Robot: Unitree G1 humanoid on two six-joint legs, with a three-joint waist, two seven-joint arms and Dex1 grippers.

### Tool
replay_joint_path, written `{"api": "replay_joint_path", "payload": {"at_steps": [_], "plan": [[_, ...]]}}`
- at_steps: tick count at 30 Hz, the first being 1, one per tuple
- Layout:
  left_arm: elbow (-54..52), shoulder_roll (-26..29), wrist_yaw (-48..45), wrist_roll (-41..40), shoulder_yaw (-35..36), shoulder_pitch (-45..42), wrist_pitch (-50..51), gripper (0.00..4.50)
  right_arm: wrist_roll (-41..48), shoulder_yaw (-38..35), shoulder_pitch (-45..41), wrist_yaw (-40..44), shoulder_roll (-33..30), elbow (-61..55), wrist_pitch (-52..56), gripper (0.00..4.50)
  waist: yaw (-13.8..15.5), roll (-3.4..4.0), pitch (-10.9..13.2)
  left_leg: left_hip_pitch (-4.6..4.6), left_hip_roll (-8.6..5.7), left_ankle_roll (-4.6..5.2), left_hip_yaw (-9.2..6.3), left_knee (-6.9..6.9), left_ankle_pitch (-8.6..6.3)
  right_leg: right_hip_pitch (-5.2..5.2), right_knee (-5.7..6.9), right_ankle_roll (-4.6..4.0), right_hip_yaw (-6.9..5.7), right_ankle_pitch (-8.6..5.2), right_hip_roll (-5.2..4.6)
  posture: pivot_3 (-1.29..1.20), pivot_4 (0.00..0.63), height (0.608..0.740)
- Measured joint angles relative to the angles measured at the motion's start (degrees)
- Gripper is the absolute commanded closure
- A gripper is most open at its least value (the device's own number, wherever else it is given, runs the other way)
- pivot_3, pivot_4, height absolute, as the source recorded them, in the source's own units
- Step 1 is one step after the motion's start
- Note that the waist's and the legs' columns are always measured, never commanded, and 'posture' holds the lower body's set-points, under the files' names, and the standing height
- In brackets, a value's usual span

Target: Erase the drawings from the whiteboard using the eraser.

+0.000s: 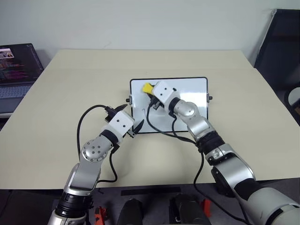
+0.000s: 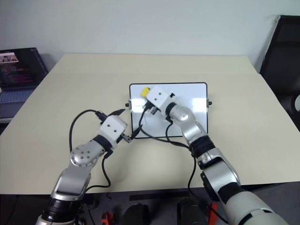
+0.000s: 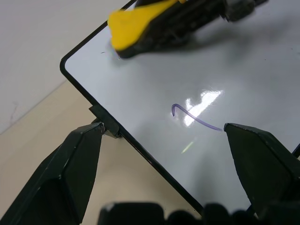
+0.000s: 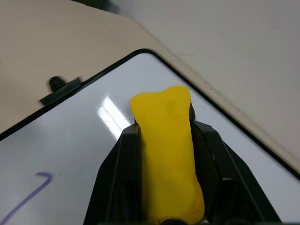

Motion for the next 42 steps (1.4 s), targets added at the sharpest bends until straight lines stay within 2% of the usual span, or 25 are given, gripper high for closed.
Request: {"api": "replay_joint_path", "payload": {"at_steps": [4, 8, 11, 20, 25, 28, 35, 42], "plan": [[0.51, -0.02, 0.05, 0.02, -0.01, -0.24, -0.02, 0.0, 0.64, -0.06, 2.39, 1.06, 0.12, -1.71, -0.87, 3.32, -0.05, 0.0, 0.0, -0.01, 0.01, 0.0, 0.03, -0.04, -0.01, -0.01, -0.02, -0.01, 0.04, 0.01, -0.01, 0.0, 0.15, 0.74], [0.58, -0.12, 0.04, 0.03, -0.02, -0.11, -0.12, 0.0, 2.73, 1.18, 12.48, 5.65, 0.5, -11.61, 1.53, 3.32, -0.03, 0.0, 0.0, -0.04, 0.04, 0.0, -0.06, -0.1, -0.01, -0.02, -0.02, 0.0, 0.04, 0.0, -0.03, 0.0, 0.15, 0.74], [0.36, -0.18, 0.02, 0.01, -0.03, 0.67, -0.11, 0.0, 3.17, 1.63, 16.34, 7.72, 0.09, -16.09, 3.87, 3.32, -0.04, 0.01, 0.0, -0.03, 0.04, -0.01, -0.1, -0.07, -0.01, -0.04, 0.0, 0.04, 0.03, -0.02, -0.03, 0.0, 0.15, 0.74], [-6.48, -2.56, 0.68, -2.18, 0.57, 6.85, 1.84, 0.0, 4.6, -0.81, 16.6, 7.72, -2.88, -19.32, 4.01, 3.32, -0.11, 0.0, 0.0, -0.02, 0.03, 0.0, -0.02, -0.04, -0.01, -0.04, -0.02, 0.08, 0.04, -0.04, -0.02, 0.0, 0.15, 0.74], [-9.6, -7.83, 3.86, -4.68, 2.4, 16.6, 1.39, 0.0, 5.04, -1.78, 16.58, 7.78, -3.15, -19.32, 3.64, 3.32, -0.22, 0.0, 0.0, 0.0, 0.06, 0.0, -0.05, -0.08, -0.01, -0.06, -0.03, 0.03, 0.1, -0.02, -0.07, 0.0, 0.15, 0.74], [-8.25, -7.89, 5.68, -4.31, 2.51, 21.31, -2.18, 0.0, 5.05, -1.78, 16.58, 7.78, -3.08, -19.2, 3.57, 3.32, -0.14, -0.01, 0.0, 0.0, 0.05, 0.0, -0.02, -0.07, -0.01, -0.05, -0.02, 0.07, 0.09, -0.07, -0.07, 0.0, 0.15, 0.74], [-5.84, -8.03, 8.54, -3.24, 2.52, 21.56, -8.43, 0.0, 4.9, -1.7, 15.89, 7.72, -1.41, -17.74, 2.42, 3.32, -0.08, -0.01, 0.0, 0.02, 0.03, 0.01, 0.06, 0.04, 0.0, -0.01, -0.01, 0.15, 0.06, -0.1, -0.03, 0.0, 0.15, 0.74], [-4.48, -8.07, 7.65, -3.87, 2.35, 19.08, -8.96, 0.0, 4.73, -1.72, 10.62, 5.97, 0.76, -11.62, -0.12, 3.32, -0.09, -0.01, 0.0, 0.01, 0.02, 0.01, 0.07, 0.0, -0.01, -0.04, -0.02, 0.07, 0.04, -0.06, 0.01, 0.0, 0.15, 0.74]]}}
